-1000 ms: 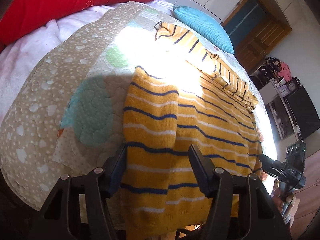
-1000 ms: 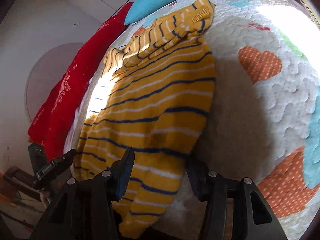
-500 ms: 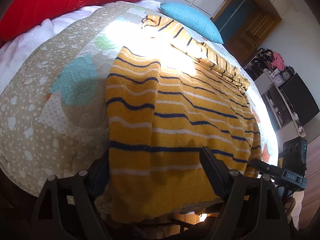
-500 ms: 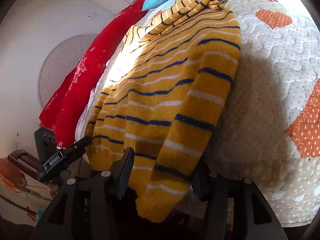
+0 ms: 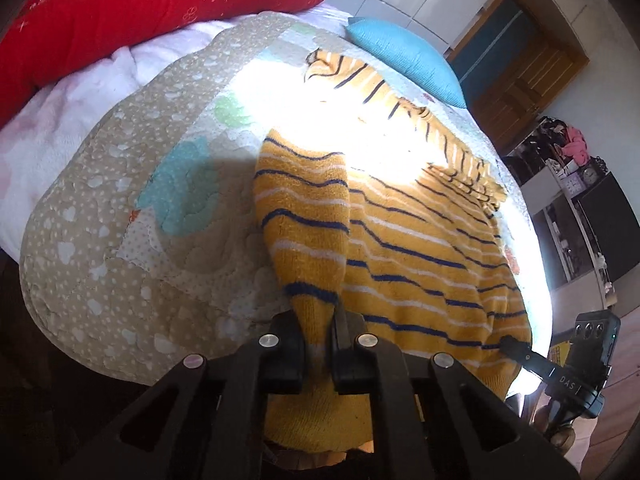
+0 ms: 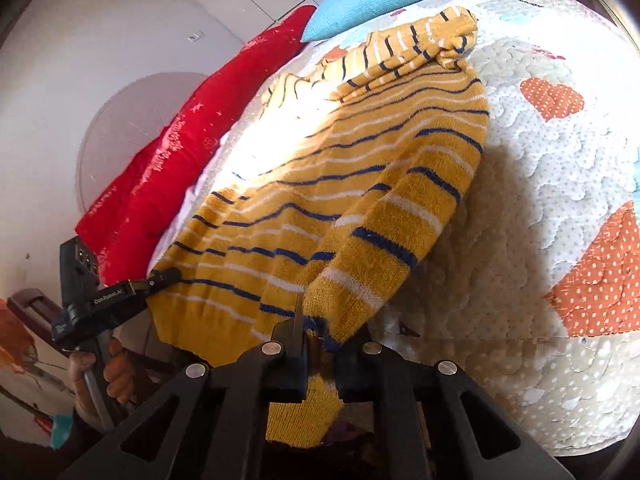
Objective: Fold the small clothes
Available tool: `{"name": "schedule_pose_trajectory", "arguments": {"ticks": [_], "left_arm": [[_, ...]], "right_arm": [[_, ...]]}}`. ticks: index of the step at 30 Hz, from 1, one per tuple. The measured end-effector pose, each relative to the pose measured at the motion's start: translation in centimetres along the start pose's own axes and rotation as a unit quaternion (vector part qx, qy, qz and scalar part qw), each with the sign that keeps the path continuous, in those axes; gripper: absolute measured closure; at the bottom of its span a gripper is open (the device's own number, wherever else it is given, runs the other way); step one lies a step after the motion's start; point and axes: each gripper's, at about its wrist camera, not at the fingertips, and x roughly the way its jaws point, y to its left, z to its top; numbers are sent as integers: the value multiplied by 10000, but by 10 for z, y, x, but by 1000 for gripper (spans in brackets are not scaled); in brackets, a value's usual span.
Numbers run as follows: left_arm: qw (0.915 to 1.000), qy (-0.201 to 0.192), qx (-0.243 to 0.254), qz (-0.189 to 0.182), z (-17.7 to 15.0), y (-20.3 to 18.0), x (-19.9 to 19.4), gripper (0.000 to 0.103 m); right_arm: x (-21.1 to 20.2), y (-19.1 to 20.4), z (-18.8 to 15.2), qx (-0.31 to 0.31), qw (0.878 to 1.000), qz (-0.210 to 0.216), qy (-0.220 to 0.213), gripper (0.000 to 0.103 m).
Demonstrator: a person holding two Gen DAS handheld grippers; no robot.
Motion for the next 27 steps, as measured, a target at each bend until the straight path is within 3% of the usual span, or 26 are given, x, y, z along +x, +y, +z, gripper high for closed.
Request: {"name": "schedule_pose_trajectory", "arguments": {"ticks": [5, 8, 11, 13, 20, 24, 27], "left_arm": [[9990, -44, 329, -283, -30, -27, -27, 96], [9990, 175, 370, -174, -55, -29, -18, 96], [9987, 512, 38, 27, -69, -12, 2, 96], [9976, 608, -304, -99, -68, 3, 7, 96], [9968, 411, -508, -466, -43, 8, 0, 96], [9936, 277, -720, -824, 0, 0, 9, 96], [9928, -94, -637, -1013, 41, -14, 11, 96]], "right_arm": [[-47, -9, -25, -145, 9998, -47, 108, 93], [-50, -21, -48, 131, 9994, -49, 310, 93], [-42, -36, -58, 535, 9978, -46, 379, 93], [-39, -40, -55, 652, 9972, -24, 356, 93], [-39, -18, -25, 126, 9997, -115, 175, 93], [-37, -3, 18, -23, 9997, -60, -232, 93], [-42, 8, 59, -241, 9980, -62, -575, 93]]}}
